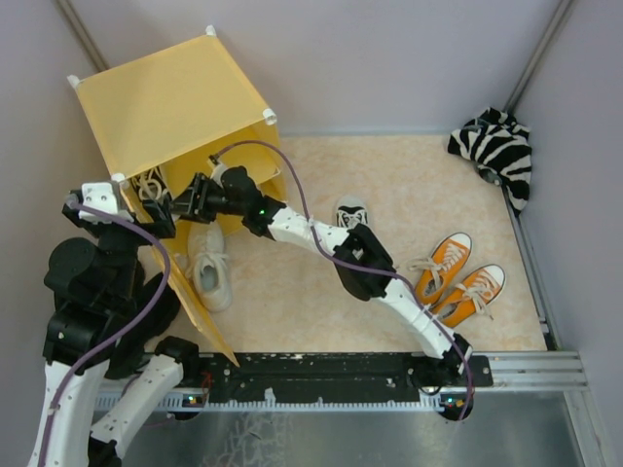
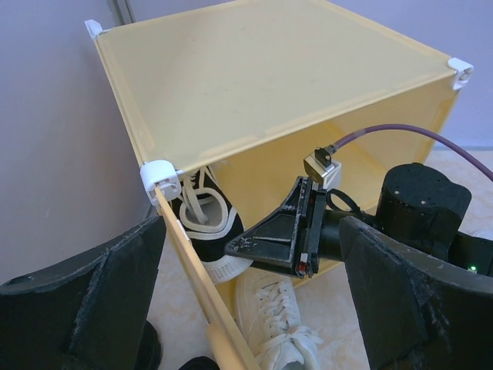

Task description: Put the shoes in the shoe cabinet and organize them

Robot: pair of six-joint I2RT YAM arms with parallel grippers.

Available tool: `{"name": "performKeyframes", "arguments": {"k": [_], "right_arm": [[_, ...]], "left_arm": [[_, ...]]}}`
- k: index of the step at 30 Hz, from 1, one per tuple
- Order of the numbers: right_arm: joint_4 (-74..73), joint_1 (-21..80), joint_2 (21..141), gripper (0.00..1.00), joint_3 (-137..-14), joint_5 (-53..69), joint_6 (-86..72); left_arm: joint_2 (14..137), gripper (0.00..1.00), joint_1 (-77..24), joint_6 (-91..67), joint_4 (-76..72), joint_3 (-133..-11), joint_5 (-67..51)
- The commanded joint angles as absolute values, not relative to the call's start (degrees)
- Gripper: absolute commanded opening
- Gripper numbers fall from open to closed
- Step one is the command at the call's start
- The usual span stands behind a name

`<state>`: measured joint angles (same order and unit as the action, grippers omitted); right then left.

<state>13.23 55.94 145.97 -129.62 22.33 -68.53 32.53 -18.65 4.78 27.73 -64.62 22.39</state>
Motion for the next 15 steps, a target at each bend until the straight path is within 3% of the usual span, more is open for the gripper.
{"name": "performKeyframes", "arguments": {"k": [1, 5, 15], "right_arm": [[15.79, 56.90, 145.78, 0.49, -134.83, 22.81, -67.00], [13.19, 57.04, 143.85, 0.69, -133.93, 22.64, -64.18], [4.45, 57.05, 136.79, 0.74, -128.64, 17.79, -55.33]], "left_arm": [[31.73, 0.99, -18.81, 4.88, 26.54, -64.42, 21.80], [31.82, 0.99, -18.79, 4.83, 26.37, -64.41, 21.70], [32.25, 0.99, -18.81, 3.67, 26.12, -64.68, 23.21]]}}
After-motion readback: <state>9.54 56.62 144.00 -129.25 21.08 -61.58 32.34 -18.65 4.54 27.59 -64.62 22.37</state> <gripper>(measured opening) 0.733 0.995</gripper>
